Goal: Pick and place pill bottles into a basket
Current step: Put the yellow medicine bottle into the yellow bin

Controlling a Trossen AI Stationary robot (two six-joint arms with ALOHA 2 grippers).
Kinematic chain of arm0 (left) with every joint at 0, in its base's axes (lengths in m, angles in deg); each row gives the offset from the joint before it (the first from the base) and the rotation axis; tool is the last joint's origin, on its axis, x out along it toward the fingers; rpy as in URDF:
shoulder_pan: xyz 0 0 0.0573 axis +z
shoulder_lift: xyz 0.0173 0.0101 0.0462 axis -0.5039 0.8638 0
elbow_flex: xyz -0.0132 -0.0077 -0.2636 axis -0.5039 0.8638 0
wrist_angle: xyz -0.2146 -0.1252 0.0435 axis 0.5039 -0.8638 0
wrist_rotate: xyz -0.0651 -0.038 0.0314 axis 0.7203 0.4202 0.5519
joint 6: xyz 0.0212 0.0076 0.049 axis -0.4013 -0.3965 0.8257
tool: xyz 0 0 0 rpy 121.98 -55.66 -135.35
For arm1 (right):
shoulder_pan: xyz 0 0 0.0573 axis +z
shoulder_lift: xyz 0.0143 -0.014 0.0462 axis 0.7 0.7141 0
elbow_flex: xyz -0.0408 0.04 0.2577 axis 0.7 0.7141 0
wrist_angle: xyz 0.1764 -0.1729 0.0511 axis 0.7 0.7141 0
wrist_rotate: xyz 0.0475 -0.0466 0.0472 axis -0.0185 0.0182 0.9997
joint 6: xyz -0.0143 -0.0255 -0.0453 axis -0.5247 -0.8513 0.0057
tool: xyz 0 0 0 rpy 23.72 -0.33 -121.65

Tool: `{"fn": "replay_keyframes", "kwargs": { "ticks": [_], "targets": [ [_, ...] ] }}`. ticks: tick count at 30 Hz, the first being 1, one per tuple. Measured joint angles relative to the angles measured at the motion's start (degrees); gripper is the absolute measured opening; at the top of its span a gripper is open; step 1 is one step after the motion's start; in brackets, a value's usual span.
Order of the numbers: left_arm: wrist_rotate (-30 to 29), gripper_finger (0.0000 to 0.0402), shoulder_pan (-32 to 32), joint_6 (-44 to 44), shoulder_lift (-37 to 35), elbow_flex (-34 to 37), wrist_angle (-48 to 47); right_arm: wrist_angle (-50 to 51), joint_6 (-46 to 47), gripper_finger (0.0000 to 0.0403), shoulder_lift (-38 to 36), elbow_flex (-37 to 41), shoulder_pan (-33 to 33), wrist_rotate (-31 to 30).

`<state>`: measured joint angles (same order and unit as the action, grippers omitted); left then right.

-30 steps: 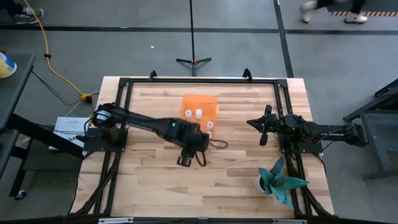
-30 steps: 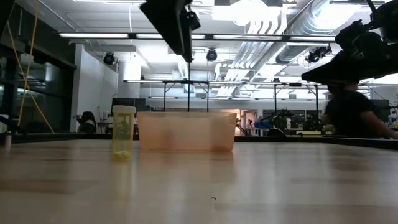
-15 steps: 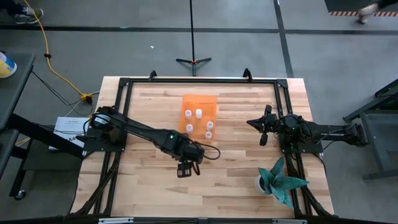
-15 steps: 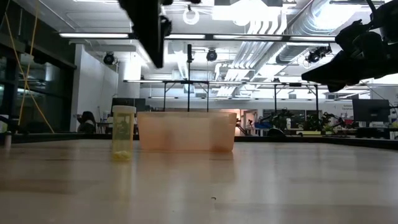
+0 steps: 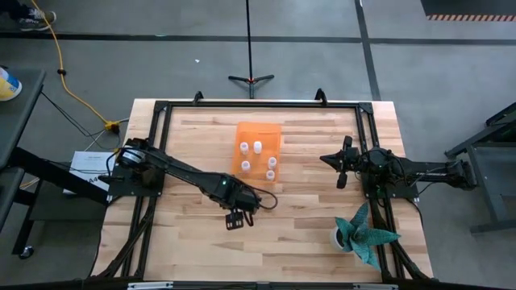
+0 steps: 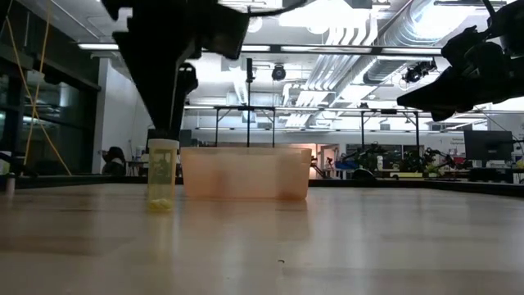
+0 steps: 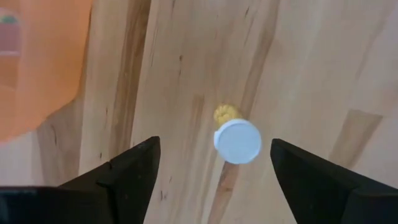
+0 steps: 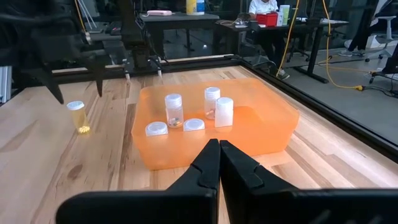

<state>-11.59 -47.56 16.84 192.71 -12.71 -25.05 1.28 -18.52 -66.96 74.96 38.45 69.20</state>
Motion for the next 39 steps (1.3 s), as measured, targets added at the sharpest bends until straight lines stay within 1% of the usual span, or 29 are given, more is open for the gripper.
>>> {"fn": "replay_keyframes", "kwargs": {
  "ticks": [8,13,19,25,39],
  "targets": [
    [0.0,0.034,0.0,-0.7,0.0,3.4,5.2,0.1,-0.1,0.0,0.0,0.0,0.0,0.0],
    [1.5,0.034,0.0,-1.4,0.0,5.7,8.0,0.1,-0.1,0.0,0.0,0.0,0.0,0.0],
    [1.6,0.034,0.0,-1.6,0.0,7.5,11.1,0.1,-0.1,0.0,0.0,0.0,0.0,0.0],
    [2.7,0.0338,0.0,-2.3,0.0,8.8,11.7,0.1,-0.1,0.0,0.0,0.0,0.0,0.0],
    [2.7,0.026,0.0,-2.3,0.0,9.1,12.2,0.1,-0.1,0.0,0.0,0.0,0.0,0.0]
  ]
}}
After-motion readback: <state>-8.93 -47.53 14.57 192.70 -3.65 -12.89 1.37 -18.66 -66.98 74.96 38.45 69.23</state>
